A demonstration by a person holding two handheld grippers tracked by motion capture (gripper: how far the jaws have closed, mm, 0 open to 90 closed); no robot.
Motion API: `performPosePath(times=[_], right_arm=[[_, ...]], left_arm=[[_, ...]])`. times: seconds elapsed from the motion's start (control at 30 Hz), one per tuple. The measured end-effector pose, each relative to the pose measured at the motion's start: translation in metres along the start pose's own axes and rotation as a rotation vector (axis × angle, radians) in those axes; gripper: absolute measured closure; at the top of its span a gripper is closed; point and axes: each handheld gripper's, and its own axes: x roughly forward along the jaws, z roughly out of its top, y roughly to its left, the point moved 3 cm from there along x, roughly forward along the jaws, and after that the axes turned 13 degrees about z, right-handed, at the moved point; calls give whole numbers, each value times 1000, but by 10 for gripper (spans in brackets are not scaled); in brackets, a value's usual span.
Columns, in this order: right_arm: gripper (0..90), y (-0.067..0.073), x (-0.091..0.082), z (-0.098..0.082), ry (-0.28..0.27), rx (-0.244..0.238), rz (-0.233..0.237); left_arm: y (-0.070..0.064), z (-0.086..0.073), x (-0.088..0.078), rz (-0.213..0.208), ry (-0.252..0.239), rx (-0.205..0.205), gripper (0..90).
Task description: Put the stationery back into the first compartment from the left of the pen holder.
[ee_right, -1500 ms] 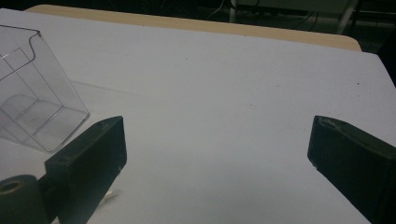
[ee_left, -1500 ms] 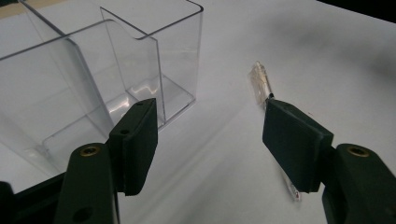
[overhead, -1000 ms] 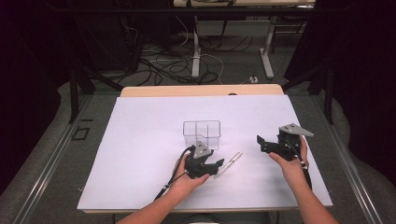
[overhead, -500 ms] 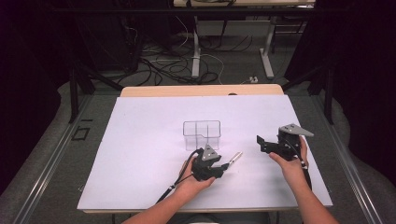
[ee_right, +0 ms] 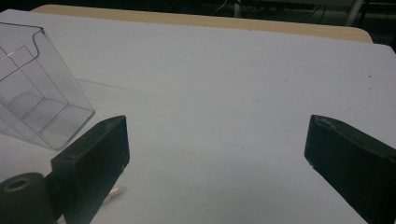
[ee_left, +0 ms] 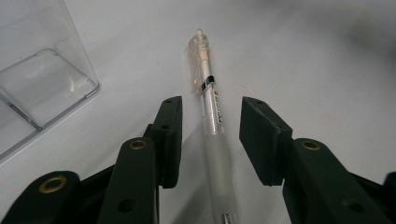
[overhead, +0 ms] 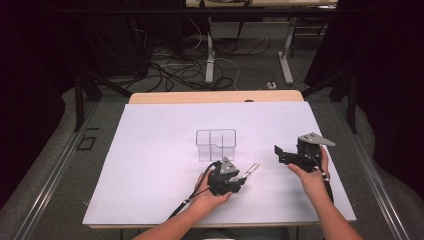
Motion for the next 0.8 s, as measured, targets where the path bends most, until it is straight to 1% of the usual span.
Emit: performPosePath(times=[0.03,0.1,0.17,0.2,0.23,0.27,0.37,0.4,0.43,0.47,0.6,0.63,0.67,0.73,0.77,0.8], right_arm=[[65,0,0,0,-1,-1,0],[65,0,0,0,0,-1,0],[66,0,0,0,1,-4,-2],[66,0,0,0,1,3,1],[66,0,0,0,1,0,1],[66,0,0,0,2,-3,0],[66,-1,0,0,3,-7,0],[66,-1,0,0,3,-7,0],[66,-1,0,0,4,-8,0],[66,-1,0,0,4,-8,0],[66,-1,0,0,2,-9,2],[66,-2,0,0,7,-6,-1],[66,-2,0,0,3,-7,4],[67,-2,0,-1,3,-10,4],[67,-2,1,-1,-2,-12,-3],[67,-3,1,-1,2,-15,-2]], left_arm=[[-1,0,0,-4,6,-4,609],[-1,0,0,1,13,12,623],[-2,0,1,-2,14,12,632],[-3,0,0,-2,24,18,635],[-3,0,1,1,18,26,640],[-4,0,1,-2,21,22,643],[-5,0,2,0,38,31,652],[-5,0,3,-1,48,25,657],[-5,0,3,3,45,35,661],[-6,0,4,0,50,30,665],[-7,0,4,6,54,28,685],[-6,0,4,15,55,38,692],[-5,0,4,18,56,38,700],[-7,0,4,23,52,25,716],[-6,0,4,31,56,37,725],[-6,0,4,35,57,40,737]])
